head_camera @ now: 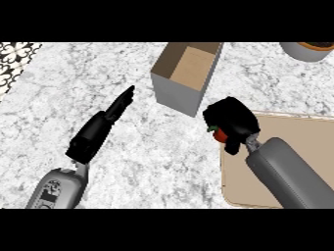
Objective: Pick the bell pepper from the tray and place it in the cardboard box
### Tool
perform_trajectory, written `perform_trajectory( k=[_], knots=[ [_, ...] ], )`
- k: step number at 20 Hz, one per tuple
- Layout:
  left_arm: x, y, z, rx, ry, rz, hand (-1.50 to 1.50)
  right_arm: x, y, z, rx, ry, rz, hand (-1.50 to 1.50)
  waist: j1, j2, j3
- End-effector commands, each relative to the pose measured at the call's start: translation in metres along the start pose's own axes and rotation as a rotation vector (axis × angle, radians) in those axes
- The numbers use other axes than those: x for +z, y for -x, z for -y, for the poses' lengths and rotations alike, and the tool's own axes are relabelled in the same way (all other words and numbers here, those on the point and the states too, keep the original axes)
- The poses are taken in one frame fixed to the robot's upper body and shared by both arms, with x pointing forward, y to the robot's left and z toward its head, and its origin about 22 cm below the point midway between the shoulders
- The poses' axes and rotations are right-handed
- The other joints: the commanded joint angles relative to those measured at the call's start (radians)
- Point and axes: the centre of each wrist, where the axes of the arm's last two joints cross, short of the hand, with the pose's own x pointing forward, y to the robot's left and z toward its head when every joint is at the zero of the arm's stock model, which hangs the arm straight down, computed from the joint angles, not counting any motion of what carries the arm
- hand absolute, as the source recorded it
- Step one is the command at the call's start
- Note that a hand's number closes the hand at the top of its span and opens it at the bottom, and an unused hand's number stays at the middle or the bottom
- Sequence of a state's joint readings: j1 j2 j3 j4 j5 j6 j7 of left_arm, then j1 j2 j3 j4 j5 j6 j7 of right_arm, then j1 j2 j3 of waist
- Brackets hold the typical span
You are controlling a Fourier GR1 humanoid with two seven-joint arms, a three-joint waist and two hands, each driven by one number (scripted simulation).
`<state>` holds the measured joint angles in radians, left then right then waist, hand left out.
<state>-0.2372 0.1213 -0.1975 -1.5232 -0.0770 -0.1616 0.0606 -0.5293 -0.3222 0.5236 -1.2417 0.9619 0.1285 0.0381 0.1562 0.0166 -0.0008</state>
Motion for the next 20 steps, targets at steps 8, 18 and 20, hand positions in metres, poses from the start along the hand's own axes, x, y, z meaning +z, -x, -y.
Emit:
perform_trajectory(
  k=[8,18,20],
  knots=[
    [0.005,0.008,-0.006,-0.004,-0.050,-0.038,0.00,0.026,0.030,0.079,0.036,0.162,1.019,1.50,-0.097,0.004,0.007],
    [-0.002,0.000,-0.003,0.010,-0.076,-0.029,0.00,0.072,0.150,0.166,-0.229,0.307,1.177,1.50,-0.105,0.006,0.004],
    [-0.002,-0.002,-0.007,-0.004,-0.064,-0.019,0.00,0.080,0.161,0.173,-0.299,0.281,1.145,1.50,-0.101,0.005,0.003]
  ],
)
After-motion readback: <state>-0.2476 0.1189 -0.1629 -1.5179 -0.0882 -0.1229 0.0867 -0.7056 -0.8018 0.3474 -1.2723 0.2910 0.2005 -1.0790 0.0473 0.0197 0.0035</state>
